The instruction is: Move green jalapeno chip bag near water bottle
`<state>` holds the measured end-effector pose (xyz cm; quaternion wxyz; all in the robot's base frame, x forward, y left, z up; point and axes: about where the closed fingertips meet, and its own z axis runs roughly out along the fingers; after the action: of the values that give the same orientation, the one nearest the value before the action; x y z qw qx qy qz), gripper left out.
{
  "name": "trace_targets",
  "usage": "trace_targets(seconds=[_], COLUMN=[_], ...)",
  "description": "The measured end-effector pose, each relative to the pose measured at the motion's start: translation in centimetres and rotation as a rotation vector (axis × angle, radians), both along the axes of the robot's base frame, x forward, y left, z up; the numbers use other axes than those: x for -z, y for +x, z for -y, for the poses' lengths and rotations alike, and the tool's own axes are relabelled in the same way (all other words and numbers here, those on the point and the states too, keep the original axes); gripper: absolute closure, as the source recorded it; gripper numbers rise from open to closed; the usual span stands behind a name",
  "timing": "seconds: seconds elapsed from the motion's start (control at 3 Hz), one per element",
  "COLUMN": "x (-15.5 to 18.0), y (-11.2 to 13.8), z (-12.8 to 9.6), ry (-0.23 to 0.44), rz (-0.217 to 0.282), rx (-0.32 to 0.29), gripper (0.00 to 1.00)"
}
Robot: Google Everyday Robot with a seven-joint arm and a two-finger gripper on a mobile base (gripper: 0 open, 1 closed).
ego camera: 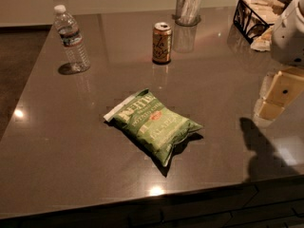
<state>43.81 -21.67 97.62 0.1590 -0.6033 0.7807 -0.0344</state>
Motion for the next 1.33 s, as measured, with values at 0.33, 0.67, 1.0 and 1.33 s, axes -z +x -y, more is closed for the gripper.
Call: trace_targets(seconds=[0.33, 0.67, 1.0, 1.33], x=[0.0, 0.3, 1.6, 4.1], y=[0.0, 0.3, 0.8, 1.4], z=[0.0, -1.2, -4.9, -10.5], ry=[0.0, 0.063, 0.158, 0.216], rz=[0.0, -0.006, -0.027, -0.067], rx=[0.0, -0.015, -0.077, -0.134], gripper=[0.0, 0.0, 0.0, 0.0])
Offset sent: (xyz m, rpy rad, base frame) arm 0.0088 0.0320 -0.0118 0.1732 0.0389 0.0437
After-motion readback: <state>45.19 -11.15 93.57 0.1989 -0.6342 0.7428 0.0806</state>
